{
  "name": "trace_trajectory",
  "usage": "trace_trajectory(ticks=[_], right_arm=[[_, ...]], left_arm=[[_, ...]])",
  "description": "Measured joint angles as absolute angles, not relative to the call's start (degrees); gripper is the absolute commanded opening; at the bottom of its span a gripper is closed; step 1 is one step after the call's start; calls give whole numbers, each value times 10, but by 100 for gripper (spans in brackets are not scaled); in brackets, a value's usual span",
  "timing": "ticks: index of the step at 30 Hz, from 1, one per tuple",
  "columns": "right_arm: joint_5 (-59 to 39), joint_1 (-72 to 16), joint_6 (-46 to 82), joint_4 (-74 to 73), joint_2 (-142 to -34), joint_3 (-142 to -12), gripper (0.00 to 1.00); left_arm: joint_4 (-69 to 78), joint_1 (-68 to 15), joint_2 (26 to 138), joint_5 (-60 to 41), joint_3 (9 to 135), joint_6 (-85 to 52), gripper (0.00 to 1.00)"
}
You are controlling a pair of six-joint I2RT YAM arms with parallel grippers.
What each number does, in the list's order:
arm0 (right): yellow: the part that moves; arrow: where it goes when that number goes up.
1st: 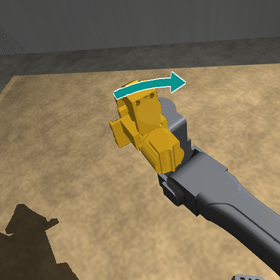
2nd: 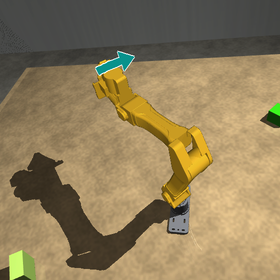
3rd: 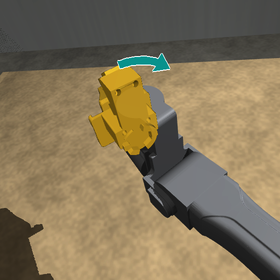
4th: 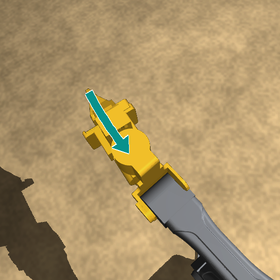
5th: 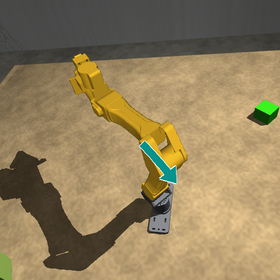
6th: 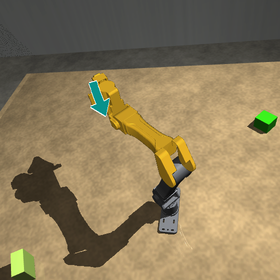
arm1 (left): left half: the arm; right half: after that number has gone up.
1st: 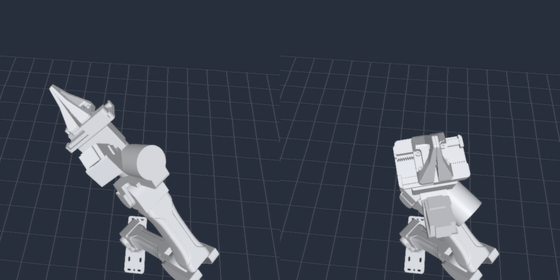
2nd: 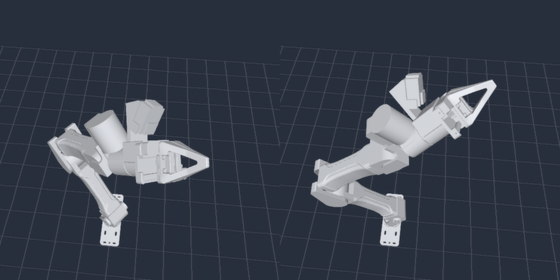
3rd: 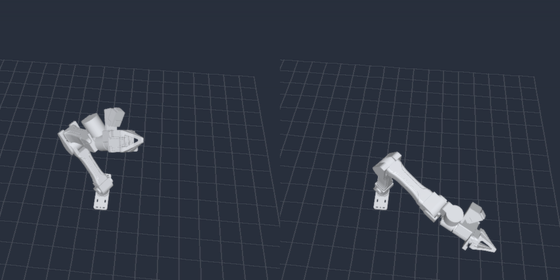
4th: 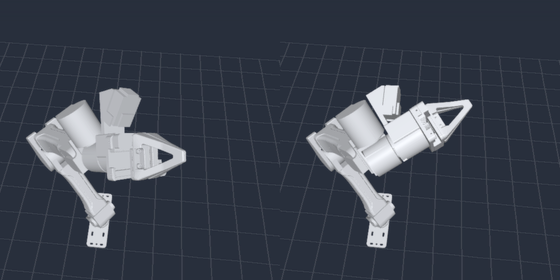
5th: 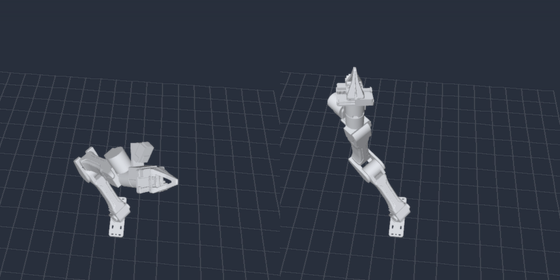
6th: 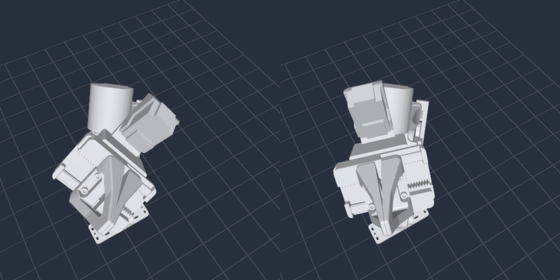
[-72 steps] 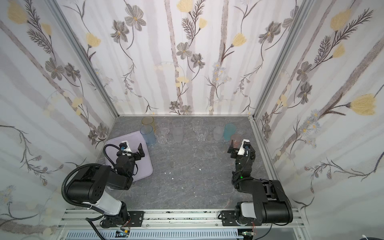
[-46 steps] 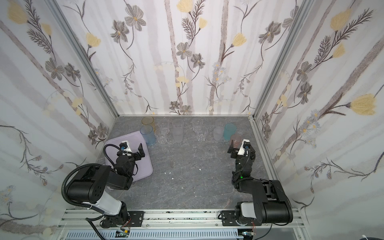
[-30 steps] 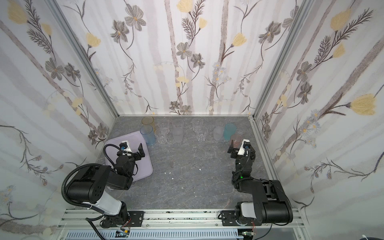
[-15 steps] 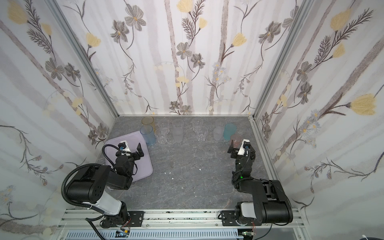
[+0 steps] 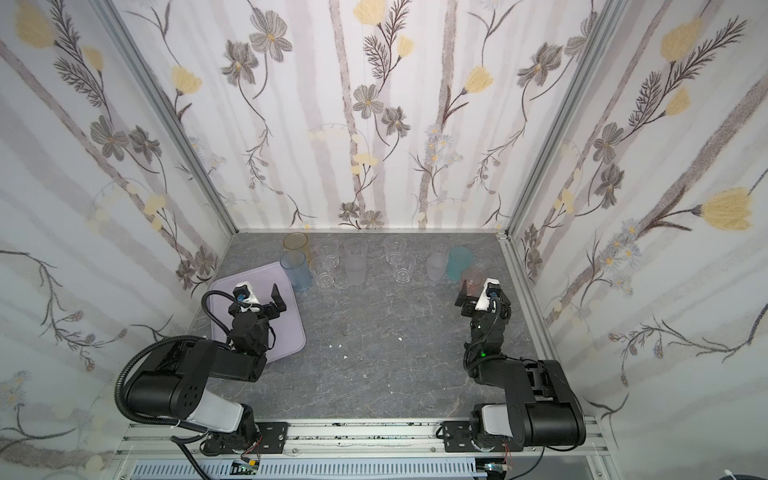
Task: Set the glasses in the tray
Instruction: 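Extend both grippers forward, left toward the lavender tray, right toward the glasses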
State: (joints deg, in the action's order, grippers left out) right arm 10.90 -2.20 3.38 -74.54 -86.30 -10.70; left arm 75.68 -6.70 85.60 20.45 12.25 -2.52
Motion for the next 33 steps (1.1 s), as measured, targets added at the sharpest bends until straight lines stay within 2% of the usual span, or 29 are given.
trace_trajectory(ticks=[10, 17, 20, 22, 24, 27, 31, 33], right_arm=[[126, -33, 34, -712, -834, -117, 100], [176, -57, 77, -429, -736, -288, 100], [188, -59, 164, -296, -715, -355, 100], [171, -51, 222, -239, -709, -377, 99], [91, -25, 271, -194, -709, -380, 92], [8, -25, 326, -151, -710, -376, 86], [-42, -60, 370, -110, -708, -375, 86], [-46, -84, 380, -94, -706, -375, 87]], left_arm=[[559, -97, 681, 289, 186, -59, 100], [274, -111, 615, 341, 331, -169, 100], [185, -110, 585, 302, 347, -211, 100], [164, -100, 549, 250, 341, -241, 88], [158, -84, 529, 203, 341, -264, 79], [115, -79, 545, 139, 378, -285, 74], [51, -107, 555, 90, 386, -305, 74], [20, -132, 555, 82, 376, -318, 78]])
